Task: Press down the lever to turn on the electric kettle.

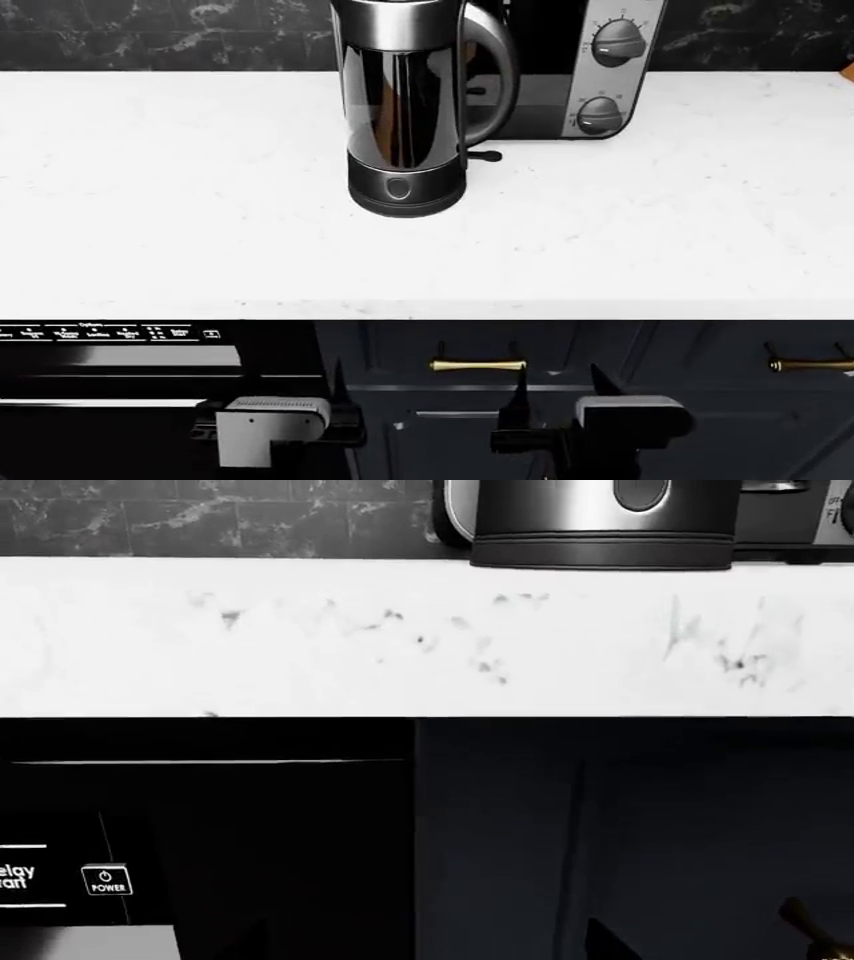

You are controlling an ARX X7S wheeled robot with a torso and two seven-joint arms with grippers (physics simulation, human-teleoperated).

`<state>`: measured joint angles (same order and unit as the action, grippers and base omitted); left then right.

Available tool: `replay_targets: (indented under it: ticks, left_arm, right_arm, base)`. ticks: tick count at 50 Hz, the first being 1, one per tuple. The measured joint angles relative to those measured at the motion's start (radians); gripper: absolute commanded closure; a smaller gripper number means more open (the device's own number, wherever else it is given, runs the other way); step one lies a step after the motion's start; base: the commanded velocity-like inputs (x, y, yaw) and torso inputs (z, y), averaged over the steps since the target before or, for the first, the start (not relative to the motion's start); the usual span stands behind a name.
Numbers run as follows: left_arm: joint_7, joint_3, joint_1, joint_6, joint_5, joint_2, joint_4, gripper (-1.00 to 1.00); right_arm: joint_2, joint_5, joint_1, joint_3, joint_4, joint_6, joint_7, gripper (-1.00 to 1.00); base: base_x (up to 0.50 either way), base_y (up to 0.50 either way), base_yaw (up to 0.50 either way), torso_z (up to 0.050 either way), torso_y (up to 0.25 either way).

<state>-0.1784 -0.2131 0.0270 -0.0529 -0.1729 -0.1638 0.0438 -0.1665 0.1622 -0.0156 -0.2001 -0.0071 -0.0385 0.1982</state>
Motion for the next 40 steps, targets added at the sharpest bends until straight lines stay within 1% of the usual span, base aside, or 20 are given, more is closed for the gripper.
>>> replay_targets:
  ticks: [5,10,21,28,31,34,37,40]
  left_arm:
    - [-0.020,0.002,-0.017,0.033,-0.017,0.000,-0.079,-1.00]
    - [-0.053,-0.002,-0.062,0.090,-0.025,-0.010,-0.207,-1.00]
    - [-0.138,0.006,-0.222,0.193,-0.027,-0.055,-0.512,-1.00]
    - [-0.176,0.040,-0.273,0.261,-0.063,-0.093,-0.686,-1.00]
    - [-0.190,0.072,-0.256,0.310,-0.104,-0.114,-0.759,-1.00]
    - [-0.208,0.109,-0.206,0.378,-0.161,-0.141,-0.826,-1.00]
    - [-0.232,0.146,-0.113,0.471,-0.241,-0.174,-0.884,-1.00]
    - [-0.257,0.178,0.024,0.573,-0.338,-0.204,-0.916,-1.00]
  right_arm:
    - [-0.009,0.022,0.040,0.002,-0.091,-0.049,0.017,-1.00]
    - [-0.029,0.037,0.121,0.006,-0.218,-0.095,0.047,-1.00]
    - [-0.079,0.074,0.304,0.039,-0.474,-0.141,0.100,-1.00]
    - [-0.122,0.112,0.344,0.080,-0.662,-0.195,0.132,-1.00]
    - [-0.143,0.145,0.324,0.105,-0.743,-0.242,0.151,-1.00]
    - [-0.165,0.202,0.273,0.136,-0.815,-0.308,0.176,-1.00]
    - [-0.189,0.289,0.185,0.167,-0.870,-0.391,0.213,-1.00]
    - [-0.209,0.384,0.067,0.187,-0.904,-0.478,0.255,-1.00]
  base:
    - [0.00,0.00,0.00,0.000,0.000]
    - [0.00,0.00,0.00,0.000,0.000]
    - [0.00,0.00,0.00,0.000,0.000]
    - [0.00,0.00,0.00,0.000,0.000]
    - [0.00,0.00,0.00,0.000,0.000]
    - [0.00,0.00,0.00,0.000,0.000]
    - [0.00,0.00,0.00,0.000,0.000]
    - [0.00,0.00,0.00,0.000,0.000]
